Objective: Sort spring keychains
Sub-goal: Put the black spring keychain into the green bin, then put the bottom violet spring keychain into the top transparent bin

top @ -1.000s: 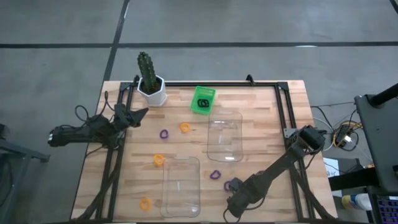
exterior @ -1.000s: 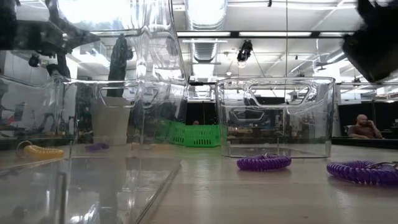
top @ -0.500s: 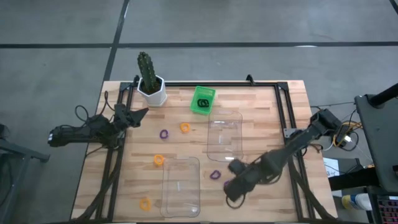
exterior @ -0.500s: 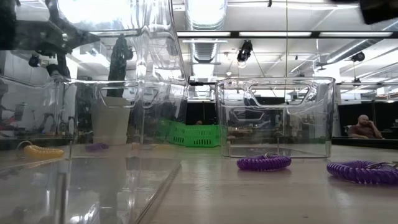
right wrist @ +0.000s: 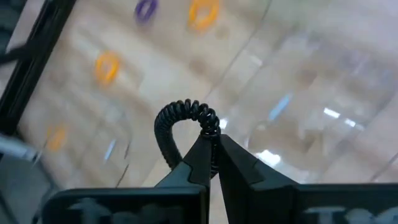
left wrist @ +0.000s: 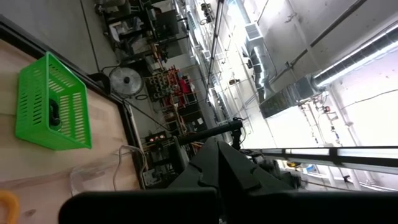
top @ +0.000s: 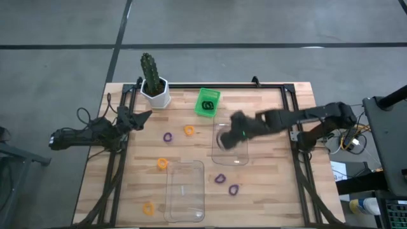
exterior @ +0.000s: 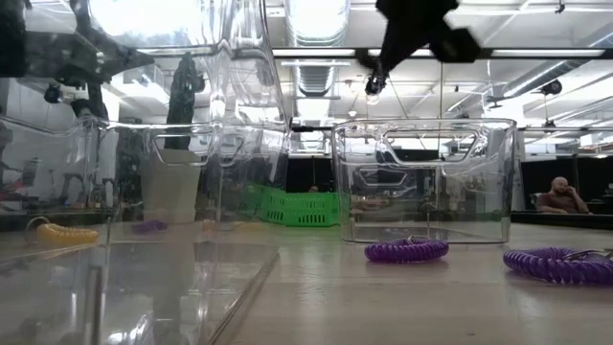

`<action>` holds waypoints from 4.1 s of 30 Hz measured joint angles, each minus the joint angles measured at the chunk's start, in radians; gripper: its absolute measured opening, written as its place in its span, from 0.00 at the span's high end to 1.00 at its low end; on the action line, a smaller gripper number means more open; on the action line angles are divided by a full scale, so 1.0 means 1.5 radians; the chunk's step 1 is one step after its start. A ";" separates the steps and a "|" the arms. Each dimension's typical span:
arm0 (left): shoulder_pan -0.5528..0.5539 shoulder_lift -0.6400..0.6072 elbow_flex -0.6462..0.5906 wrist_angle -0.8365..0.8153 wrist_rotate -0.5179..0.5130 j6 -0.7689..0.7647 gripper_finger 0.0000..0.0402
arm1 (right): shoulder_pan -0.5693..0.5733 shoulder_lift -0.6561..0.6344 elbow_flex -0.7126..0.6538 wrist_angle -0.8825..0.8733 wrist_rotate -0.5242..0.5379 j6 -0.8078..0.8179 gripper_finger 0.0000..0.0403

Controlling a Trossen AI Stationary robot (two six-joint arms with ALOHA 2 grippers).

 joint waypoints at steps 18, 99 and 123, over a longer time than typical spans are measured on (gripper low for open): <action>0.000 0.000 0.000 -0.003 0.001 0.001 1.00 | -0.376 0.082 0.003 0.220 -0.136 -0.343 0.97; 0.000 0.001 0.000 -0.004 0.059 -0.034 1.00 | 0.019 0.282 0.410 -0.258 -0.042 -0.183 0.98; 0.000 0.001 0.000 -0.005 0.068 -0.034 1.00 | 0.298 0.275 0.254 -0.228 -0.162 0.294 0.92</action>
